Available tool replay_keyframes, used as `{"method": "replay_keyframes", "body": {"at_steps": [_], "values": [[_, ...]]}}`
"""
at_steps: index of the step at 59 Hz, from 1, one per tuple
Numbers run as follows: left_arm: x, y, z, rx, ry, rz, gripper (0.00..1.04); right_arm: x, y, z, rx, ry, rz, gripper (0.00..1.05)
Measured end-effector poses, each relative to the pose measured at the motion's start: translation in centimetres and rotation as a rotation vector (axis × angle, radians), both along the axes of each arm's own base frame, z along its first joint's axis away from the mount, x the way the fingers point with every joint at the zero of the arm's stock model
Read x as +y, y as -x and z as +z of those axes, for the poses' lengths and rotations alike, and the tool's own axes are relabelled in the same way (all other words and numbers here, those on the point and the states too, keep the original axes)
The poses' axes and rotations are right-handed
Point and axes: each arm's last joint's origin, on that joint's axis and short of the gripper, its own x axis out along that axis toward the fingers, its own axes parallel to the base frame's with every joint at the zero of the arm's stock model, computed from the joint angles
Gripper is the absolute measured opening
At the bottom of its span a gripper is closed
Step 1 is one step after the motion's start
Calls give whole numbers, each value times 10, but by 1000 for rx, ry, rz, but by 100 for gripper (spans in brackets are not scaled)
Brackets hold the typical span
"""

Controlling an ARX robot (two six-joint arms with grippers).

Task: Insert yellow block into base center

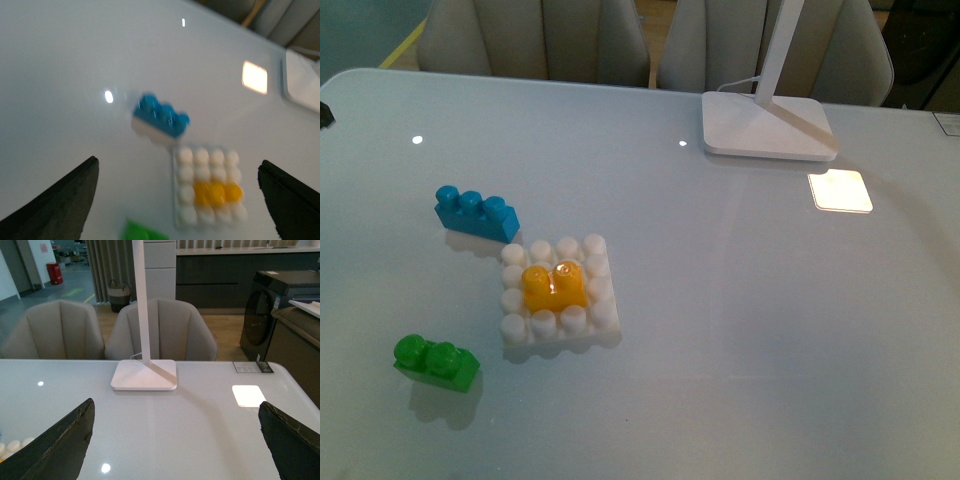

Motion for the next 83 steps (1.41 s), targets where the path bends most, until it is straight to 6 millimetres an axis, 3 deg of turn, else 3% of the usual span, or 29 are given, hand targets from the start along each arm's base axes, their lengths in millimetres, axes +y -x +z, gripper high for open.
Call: {"method": "replay_keyframes", "body": {"at_steps": [5,10,14,27,48,83], "values": [[2,17,-5,-194,-110,-13,71,0,0,0,-2,0,-3,96],[2,31,22,-395,-181,-21,53,0,0,0,0,0,-2,96],[3,39,29,-435,-200,-13,43,0,0,0,0,0,-2,96],[2,67,24,-404,-217,-23,3,0,0,0,0,0,-2,96],[2,100,26,-411,-223,-24,3,0,0,0,0,0,-2,96],[2,127,33,-433,-224,-21,3,0,0,0,0,0,-2,96]]}}
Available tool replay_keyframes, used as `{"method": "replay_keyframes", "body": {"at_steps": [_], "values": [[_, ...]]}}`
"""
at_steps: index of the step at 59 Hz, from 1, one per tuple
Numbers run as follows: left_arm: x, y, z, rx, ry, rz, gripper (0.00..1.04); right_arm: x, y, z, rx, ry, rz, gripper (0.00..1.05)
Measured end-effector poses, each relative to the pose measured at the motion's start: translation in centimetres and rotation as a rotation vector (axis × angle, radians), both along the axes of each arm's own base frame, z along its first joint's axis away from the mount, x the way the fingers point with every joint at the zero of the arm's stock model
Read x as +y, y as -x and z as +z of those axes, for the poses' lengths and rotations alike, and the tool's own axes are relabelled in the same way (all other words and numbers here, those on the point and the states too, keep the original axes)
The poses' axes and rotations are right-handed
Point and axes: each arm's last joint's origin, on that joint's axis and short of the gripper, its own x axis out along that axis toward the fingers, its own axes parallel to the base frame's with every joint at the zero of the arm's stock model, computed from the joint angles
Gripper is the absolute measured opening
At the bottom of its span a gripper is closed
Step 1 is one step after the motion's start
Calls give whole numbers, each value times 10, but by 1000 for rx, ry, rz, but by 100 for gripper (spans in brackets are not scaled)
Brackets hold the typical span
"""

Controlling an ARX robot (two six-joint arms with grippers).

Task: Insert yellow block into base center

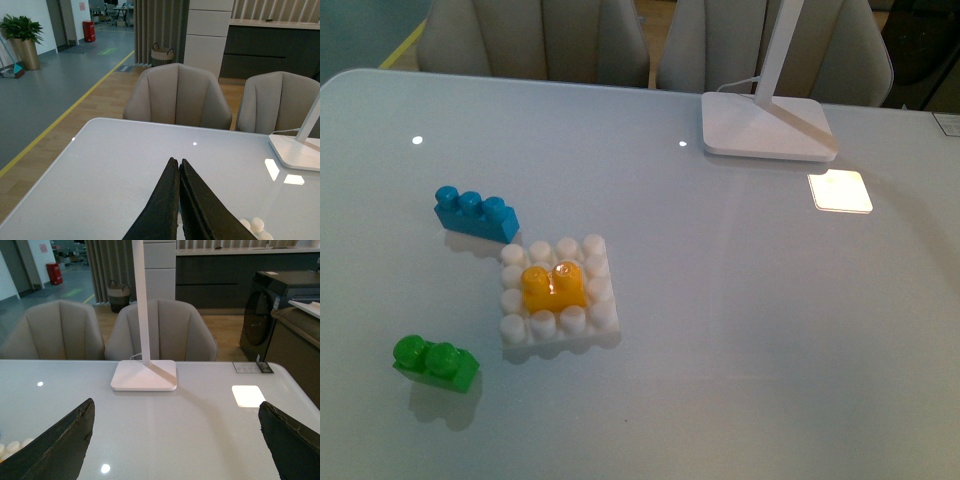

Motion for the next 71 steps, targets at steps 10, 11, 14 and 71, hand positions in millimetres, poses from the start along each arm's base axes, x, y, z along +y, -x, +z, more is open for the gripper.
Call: {"method": "replay_keyframes", "body": {"at_steps": [10,11,14,71], "values": [[0,5,1,-3,0,0,3,0,0,0,0,0,0,96],[0,6,1,-3,0,0,3,0,0,0,0,0,0,96],[0,7,1,-3,0,0,3,0,0,0,0,0,0,96],[0,27,-3,2,0,0,9,0,0,0,0,0,0,96]]}}
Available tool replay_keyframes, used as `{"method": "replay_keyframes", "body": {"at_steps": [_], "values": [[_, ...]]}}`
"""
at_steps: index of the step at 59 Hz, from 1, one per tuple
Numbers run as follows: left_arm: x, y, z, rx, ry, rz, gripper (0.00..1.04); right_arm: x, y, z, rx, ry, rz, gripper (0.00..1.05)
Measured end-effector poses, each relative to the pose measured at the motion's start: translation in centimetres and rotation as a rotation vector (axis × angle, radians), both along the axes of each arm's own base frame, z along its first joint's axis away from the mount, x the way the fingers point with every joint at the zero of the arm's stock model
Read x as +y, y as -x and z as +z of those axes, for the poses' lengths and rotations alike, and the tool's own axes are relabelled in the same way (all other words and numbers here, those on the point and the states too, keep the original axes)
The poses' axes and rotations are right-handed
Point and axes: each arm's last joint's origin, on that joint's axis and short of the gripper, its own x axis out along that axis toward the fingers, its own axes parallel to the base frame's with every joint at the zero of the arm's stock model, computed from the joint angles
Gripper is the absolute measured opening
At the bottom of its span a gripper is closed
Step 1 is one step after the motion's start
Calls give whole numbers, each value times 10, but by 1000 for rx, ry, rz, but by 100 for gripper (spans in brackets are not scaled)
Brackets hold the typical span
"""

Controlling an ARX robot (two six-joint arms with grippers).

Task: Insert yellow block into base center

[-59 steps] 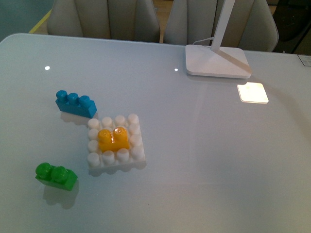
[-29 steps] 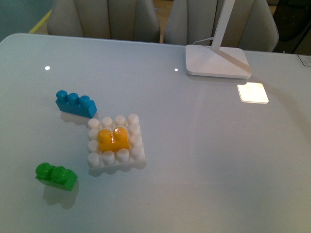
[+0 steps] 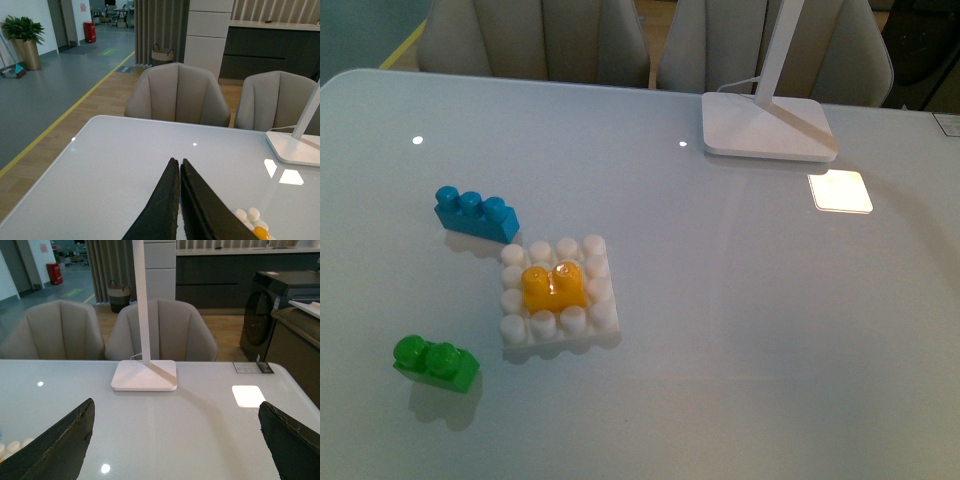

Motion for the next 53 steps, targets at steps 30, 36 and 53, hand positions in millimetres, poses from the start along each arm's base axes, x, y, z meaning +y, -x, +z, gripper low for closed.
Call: {"method": "replay_keyframes", "body": {"at_steps": [30,36,53], "values": [[0,0,0,0,0,0,98,0,0,0,0,0,0,96],[0,0,0,0,-3,0,97,0,0,0,0,0,0,96],[0,0,0,0,-3,0,97,0,0,0,0,0,0,96]]}}
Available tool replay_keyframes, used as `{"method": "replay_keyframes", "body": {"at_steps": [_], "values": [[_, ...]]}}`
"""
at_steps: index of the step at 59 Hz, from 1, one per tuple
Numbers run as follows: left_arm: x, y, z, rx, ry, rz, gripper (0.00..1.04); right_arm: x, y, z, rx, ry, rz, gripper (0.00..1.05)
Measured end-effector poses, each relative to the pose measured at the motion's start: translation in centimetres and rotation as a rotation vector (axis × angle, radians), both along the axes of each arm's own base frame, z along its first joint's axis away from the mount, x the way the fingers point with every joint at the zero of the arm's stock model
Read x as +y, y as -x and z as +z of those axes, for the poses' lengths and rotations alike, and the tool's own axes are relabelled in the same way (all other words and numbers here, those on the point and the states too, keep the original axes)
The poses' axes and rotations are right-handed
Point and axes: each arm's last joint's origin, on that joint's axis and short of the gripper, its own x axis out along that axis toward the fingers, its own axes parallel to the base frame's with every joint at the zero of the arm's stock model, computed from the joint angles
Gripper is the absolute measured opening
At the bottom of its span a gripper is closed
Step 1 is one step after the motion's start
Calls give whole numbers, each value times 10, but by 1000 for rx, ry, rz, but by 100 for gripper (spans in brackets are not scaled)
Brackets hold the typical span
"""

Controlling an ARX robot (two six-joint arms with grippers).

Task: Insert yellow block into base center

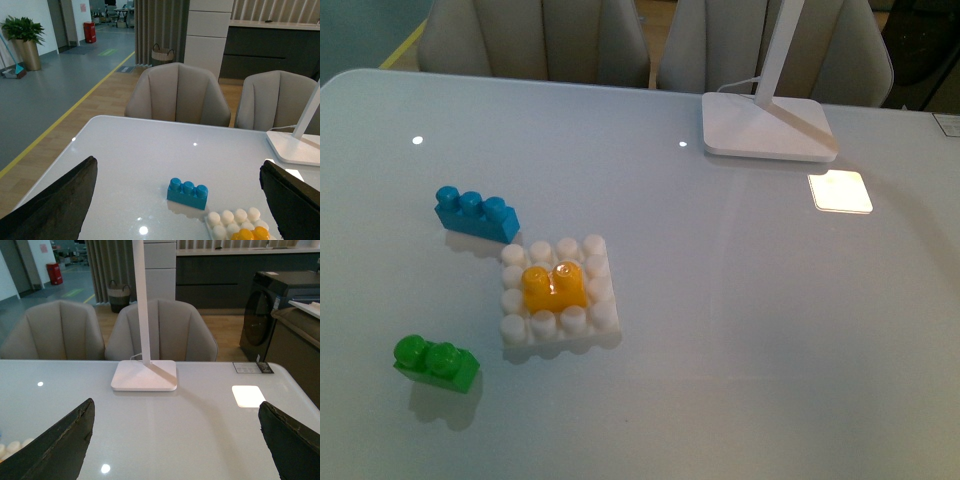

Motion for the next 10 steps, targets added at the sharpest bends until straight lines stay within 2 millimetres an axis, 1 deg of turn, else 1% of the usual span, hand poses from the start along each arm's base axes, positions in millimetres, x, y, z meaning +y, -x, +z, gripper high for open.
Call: {"method": "replay_keyframes", "body": {"at_steps": [10], "values": [[0,0,0,0,0,0,97,0,0,0,0,0,0,96]]}}
